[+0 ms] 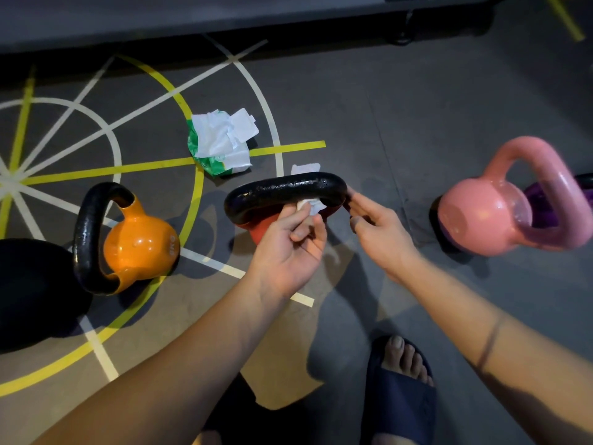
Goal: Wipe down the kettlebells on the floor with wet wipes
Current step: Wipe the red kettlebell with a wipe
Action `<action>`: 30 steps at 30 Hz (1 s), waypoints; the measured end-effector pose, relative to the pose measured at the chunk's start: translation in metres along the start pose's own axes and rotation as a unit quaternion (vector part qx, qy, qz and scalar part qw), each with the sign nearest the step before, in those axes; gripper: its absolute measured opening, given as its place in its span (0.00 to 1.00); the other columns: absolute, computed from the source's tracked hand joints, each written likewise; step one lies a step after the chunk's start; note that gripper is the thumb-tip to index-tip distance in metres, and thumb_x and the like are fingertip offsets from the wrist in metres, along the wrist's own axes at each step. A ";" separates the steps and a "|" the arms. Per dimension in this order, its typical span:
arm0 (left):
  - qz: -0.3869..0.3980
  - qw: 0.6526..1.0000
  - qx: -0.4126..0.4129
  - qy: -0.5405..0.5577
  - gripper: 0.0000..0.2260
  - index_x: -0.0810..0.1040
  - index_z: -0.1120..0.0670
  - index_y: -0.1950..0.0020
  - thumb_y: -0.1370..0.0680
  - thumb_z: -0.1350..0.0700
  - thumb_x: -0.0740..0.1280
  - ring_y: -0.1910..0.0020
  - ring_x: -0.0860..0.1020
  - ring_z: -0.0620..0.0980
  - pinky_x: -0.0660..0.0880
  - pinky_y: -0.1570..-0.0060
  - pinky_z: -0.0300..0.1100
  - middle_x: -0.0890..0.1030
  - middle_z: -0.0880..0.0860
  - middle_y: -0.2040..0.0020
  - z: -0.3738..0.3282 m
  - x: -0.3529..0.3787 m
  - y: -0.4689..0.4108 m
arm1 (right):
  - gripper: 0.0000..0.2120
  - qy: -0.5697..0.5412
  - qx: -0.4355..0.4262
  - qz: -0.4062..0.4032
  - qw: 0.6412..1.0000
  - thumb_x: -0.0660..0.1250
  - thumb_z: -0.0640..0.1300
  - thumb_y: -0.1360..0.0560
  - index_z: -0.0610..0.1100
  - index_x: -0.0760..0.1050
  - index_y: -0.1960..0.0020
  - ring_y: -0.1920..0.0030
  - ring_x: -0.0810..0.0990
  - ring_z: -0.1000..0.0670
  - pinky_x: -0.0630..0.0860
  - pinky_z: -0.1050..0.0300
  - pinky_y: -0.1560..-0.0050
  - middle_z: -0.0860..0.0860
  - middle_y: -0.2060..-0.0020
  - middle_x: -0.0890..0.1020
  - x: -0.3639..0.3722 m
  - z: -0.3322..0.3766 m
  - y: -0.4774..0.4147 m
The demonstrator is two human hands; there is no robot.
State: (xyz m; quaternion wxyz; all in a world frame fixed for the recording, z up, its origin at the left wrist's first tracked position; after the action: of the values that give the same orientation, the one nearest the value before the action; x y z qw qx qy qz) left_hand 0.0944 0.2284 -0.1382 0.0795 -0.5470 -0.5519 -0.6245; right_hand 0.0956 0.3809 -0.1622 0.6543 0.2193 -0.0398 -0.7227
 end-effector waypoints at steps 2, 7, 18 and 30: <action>0.004 0.999 0.008 -0.039 0.13 0.77 0.52 0.49 0.16 0.66 0.57 0.82 0.63 0.42 0.79 0.68 0.34 0.74 0.45 0.71 0.000 0.000 -0.001 | 0.32 0.006 -0.004 -0.002 1.000 0.58 0.30 0.23 0.59 0.73 0.27 0.35 0.74 0.69 0.68 0.65 0.31 0.62 0.34 0.79 0.000 0.000 0.000; -0.035 0.940 0.103 -0.324 0.08 0.75 0.54 0.48 0.15 0.64 0.59 0.79 0.62 0.42 0.76 0.72 0.38 0.70 0.49 0.72 0.003 -0.008 -0.014 | 0.32 0.007 -0.008 -0.007 1.000 0.57 0.30 0.22 0.57 0.73 0.26 0.33 0.74 0.67 0.66 0.69 0.33 0.60 0.33 0.79 0.001 -0.004 0.000; -0.147 0.556 0.253 -0.778 0.15 0.82 0.51 0.41 0.20 0.65 0.61 0.44 0.80 0.61 0.76 0.45 0.50 0.84 0.56 0.45 -0.008 0.007 -0.018 | 0.37 0.053 -0.011 -0.029 0.998 0.58 0.30 0.23 0.71 0.73 0.32 0.35 0.77 0.65 0.70 0.62 0.34 0.67 0.37 0.80 -0.002 -0.009 -0.001; -0.136 0.411 0.227 -0.872 0.16 0.76 0.50 0.32 0.19 0.62 0.63 0.41 0.81 0.60 0.76 0.44 0.51 0.83 0.56 0.42 -0.007 0.011 -0.020 | 0.34 0.092 0.000 -0.025 0.995 0.59 0.35 0.23 0.66 0.68 0.25 0.39 0.80 0.60 0.72 0.64 0.35 0.62 0.32 0.78 0.003 -0.008 0.004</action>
State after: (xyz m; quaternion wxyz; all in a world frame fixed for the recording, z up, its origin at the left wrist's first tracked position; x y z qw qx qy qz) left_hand 0.0719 0.2362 -0.1403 -0.4097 -0.6767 -0.5123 0.3345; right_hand 0.1020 0.3788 -0.1688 0.6368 0.2856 0.0266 -0.7157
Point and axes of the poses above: each hand's wrist, its own y-axis away from the middle knuckle, its own x-axis out of the palm, z = x × y, the point moved 5 cm from there along -y, towards the middle knuckle
